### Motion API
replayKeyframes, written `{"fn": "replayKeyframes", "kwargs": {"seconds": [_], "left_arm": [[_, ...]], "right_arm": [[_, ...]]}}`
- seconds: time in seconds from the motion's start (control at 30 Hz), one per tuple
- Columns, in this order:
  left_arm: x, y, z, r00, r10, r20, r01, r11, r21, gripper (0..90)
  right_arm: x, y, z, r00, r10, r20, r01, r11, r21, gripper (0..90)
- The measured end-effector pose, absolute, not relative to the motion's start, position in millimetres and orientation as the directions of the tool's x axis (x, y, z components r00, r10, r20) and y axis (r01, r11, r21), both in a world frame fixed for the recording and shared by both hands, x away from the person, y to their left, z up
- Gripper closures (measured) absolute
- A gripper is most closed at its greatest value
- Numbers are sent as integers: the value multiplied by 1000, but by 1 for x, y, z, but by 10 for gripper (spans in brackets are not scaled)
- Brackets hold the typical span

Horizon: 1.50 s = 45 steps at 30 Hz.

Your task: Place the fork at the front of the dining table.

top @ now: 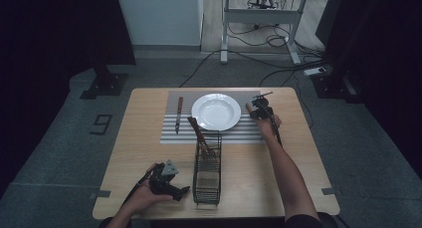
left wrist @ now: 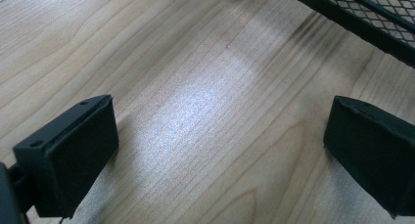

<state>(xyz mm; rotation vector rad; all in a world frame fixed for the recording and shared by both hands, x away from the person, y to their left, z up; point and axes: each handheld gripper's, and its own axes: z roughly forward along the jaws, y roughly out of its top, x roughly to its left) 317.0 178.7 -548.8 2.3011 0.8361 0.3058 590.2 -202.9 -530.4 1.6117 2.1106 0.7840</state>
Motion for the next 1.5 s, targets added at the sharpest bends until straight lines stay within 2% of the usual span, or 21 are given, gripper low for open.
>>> {"fn": "replayKeyframes", "kwargs": {"seconds": [0.1, 0.33, 0.53, 0.63, 0.93, 1.2, 1.27, 1.37, 1.4, 1.5], "left_arm": [[317, 179, -549, 769, 640, -6, 485, -577, 657, 0], [317, 179, -549, 770, 638, -6, 484, -578, 657, 0], [317, 179, -549, 770, 638, -5, 484, -579, 657, 0], [317, 179, -549, 770, 638, -6, 484, -578, 657, 0], [317, 179, -549, 770, 638, -6, 484, -578, 657, 0], [317, 179, -549, 770, 638, -6, 484, -578, 657, 0], [317, 179, -549, 770, 638, -6, 484, -578, 657, 0], [317, 179, -549, 770, 638, -6, 484, -578, 657, 0], [317, 179, -549, 770, 638, -5, 484, -578, 657, 0], [317, 179, -549, 770, 638, -5, 484, -578, 657, 0]], "right_arm": [[601, -204, -532, -246, 966, 74, 764, 146, 628, 807], [615, -199, -533, -236, 969, 67, 756, 140, 639, 804], [615, -198, -534, -244, 967, 79, 754, 137, 643, 793], [615, -201, -534, -247, 965, 92, 755, 132, 642, 690], [614, -214, -530, -242, 967, 77, 758, 139, 638, 691], [607, -220, -524, -247, 961, 123, 746, 108, 657, 678], [601, -223, -520, -251, 960, 121, 725, 104, 680, 642], [594, -229, -517, -262, 954, 145, 738, 101, 667, 540], [592, -230, -517, -263, 953, 148, 734, 98, 672, 538], [578, -232, -518, -246, 968, 54, 685, 134, 716, 442]]}}
